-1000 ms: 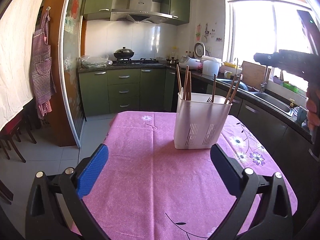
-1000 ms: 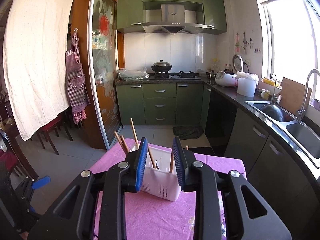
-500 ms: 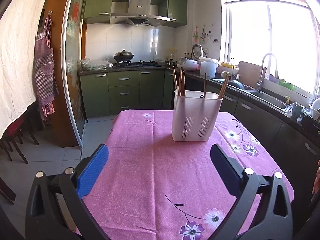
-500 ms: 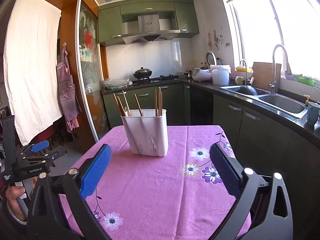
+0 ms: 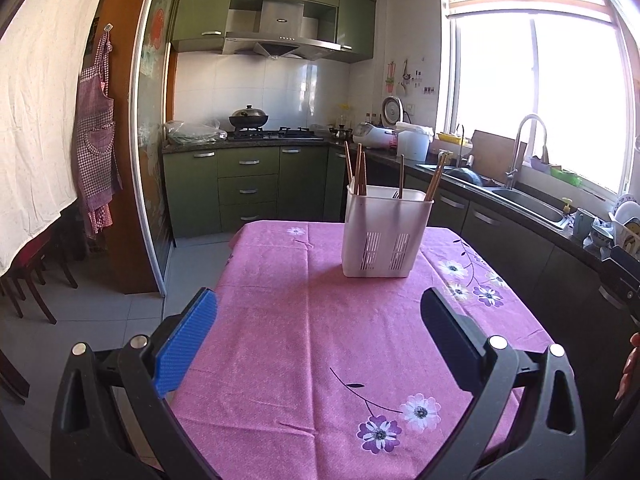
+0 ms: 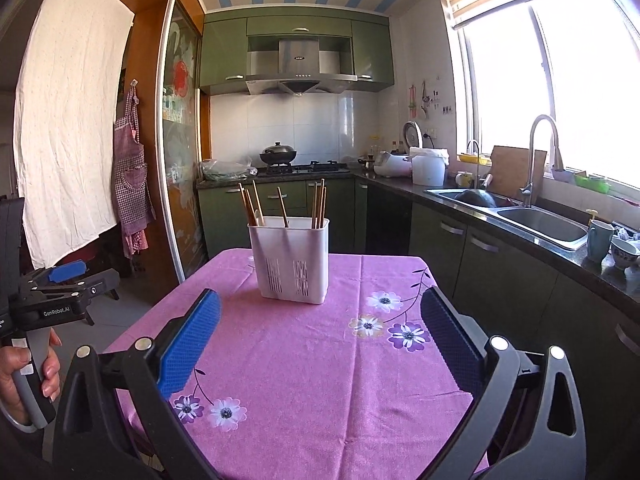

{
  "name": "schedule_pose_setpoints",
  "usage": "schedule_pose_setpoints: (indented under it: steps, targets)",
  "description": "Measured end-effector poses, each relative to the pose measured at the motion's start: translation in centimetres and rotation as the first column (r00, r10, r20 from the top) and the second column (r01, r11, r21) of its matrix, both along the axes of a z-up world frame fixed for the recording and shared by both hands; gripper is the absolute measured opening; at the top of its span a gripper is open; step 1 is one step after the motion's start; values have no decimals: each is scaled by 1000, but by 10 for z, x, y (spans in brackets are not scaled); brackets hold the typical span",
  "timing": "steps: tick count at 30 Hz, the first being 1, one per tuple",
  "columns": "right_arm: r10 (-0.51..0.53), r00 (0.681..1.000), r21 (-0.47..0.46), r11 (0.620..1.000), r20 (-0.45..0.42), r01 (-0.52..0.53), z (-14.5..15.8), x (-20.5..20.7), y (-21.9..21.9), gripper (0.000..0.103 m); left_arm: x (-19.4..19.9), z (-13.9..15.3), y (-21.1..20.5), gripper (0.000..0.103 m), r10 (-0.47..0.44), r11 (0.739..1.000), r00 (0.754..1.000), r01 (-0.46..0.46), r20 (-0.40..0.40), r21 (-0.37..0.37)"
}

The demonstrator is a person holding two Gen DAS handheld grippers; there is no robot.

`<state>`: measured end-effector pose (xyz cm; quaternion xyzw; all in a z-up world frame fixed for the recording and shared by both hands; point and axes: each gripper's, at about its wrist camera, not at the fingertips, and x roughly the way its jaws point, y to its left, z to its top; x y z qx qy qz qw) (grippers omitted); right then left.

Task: Organize utensils

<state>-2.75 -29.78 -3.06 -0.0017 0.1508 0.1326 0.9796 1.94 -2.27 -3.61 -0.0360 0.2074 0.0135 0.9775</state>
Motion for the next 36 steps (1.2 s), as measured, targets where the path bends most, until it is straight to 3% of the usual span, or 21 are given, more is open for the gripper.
schedule_pose_setpoints:
  steps: [36]
  targets:
    - [30, 999, 1, 1000, -24, -30, 1, 8, 7, 98, -8, 2, 0, 97, 1, 1000, 1000, -1, 9, 4]
